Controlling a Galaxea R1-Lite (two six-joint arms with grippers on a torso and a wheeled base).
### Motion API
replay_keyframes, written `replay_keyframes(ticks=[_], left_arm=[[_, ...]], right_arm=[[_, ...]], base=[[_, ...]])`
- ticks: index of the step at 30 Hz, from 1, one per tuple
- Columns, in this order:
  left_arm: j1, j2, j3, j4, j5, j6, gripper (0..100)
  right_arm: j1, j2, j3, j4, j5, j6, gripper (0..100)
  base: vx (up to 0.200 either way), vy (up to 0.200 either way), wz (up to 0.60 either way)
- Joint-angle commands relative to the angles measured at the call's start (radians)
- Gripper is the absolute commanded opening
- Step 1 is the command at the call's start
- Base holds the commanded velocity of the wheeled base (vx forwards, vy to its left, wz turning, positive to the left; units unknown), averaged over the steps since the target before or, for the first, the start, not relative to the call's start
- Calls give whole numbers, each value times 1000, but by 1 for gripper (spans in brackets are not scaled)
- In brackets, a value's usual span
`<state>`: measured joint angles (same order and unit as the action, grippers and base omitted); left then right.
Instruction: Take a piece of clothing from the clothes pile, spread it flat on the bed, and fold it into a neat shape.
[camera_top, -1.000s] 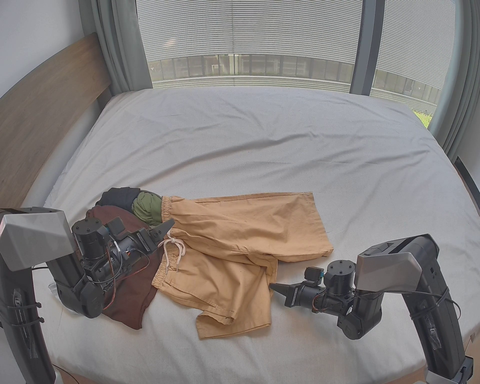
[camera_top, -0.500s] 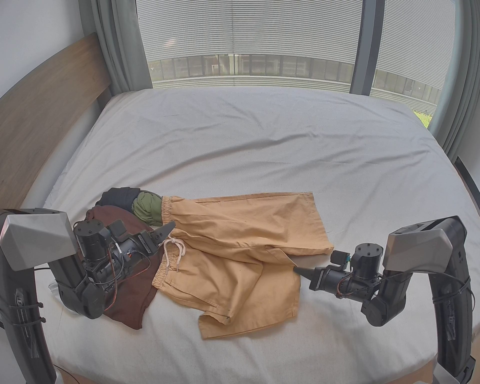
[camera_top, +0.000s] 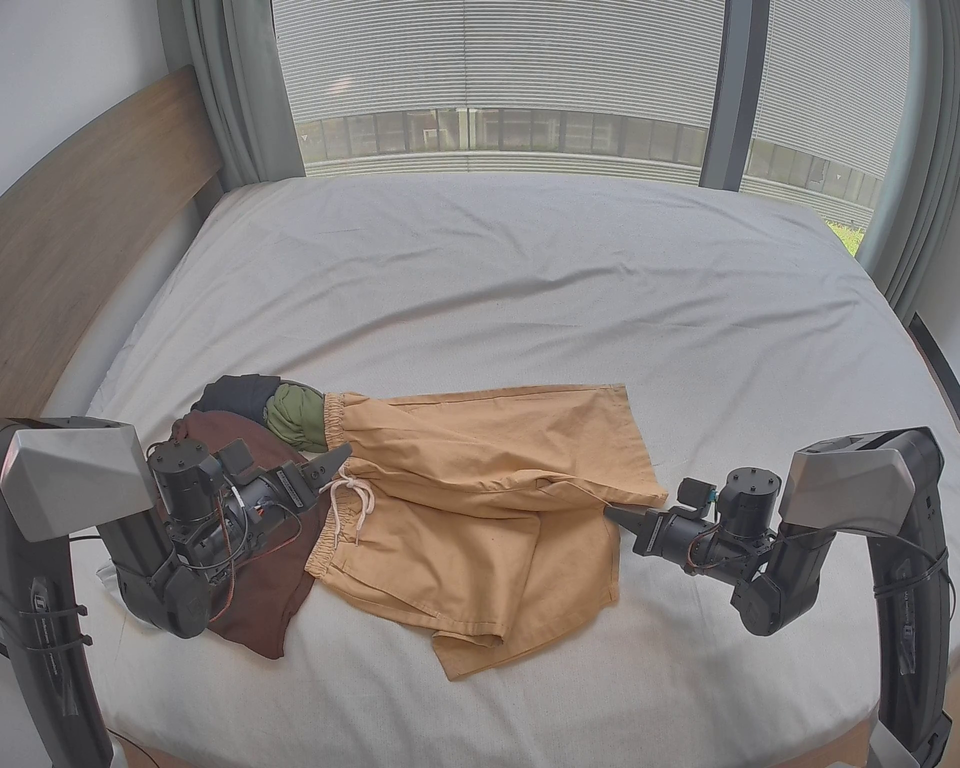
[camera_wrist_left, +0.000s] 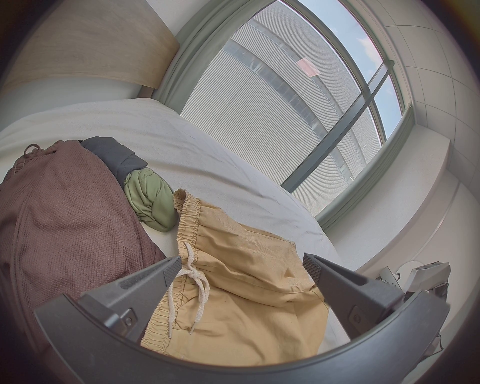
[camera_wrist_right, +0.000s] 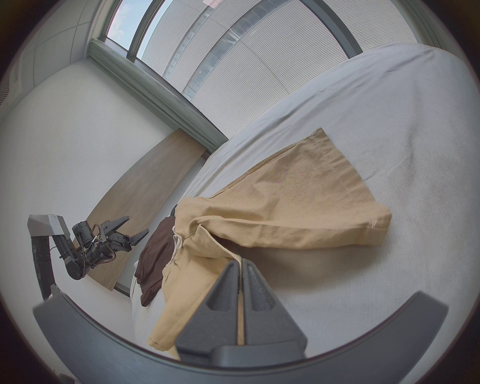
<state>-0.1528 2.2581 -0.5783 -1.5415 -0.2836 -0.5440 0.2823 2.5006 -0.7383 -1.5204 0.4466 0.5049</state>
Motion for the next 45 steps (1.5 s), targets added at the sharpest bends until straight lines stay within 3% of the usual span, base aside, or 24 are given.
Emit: replay_keyframes(ticks=[1, 3, 4, 14, 19, 36, 42, 43, 45], left_arm=[[-1, 1, 0, 0, 0, -1, 100], [-1, 1, 0, 0, 0, -1, 100], [-1, 1, 0, 0, 0, -1, 100], [-2, 1, 2, 0, 1, -1, 100], [-4, 1, 2, 0, 1, -1, 100], [-4, 1, 0, 0, 0, -2, 100], [-5, 0, 0, 0, 0, -2, 100], [-5, 0, 0, 0, 0, -2, 100], [-4, 0, 0, 0, 0, -2, 100]], right_arm=[[-12, 18, -12, -6, 0, 0, 0], [-14, 18, -12, -3, 0, 0, 0], [-14, 18, -12, -3, 0, 0, 100], [-18, 9, 82, -10, 1, -54, 100], [-15, 20, 152, -7, 46, -140, 100], [1, 83, 194, -10, 81, -181, 100], [15, 89, 209, -20, 126, -181, 100], [15, 89, 209, -20, 127, -181, 0], [12, 89, 209, -20, 127, -181, 0]], base=[[0, 0, 0], [0, 0, 0], [0, 0, 0], [0, 0, 0], [0, 0, 0], [0, 0, 0], [0, 0, 0], [0, 0, 0], [0, 0, 0]])
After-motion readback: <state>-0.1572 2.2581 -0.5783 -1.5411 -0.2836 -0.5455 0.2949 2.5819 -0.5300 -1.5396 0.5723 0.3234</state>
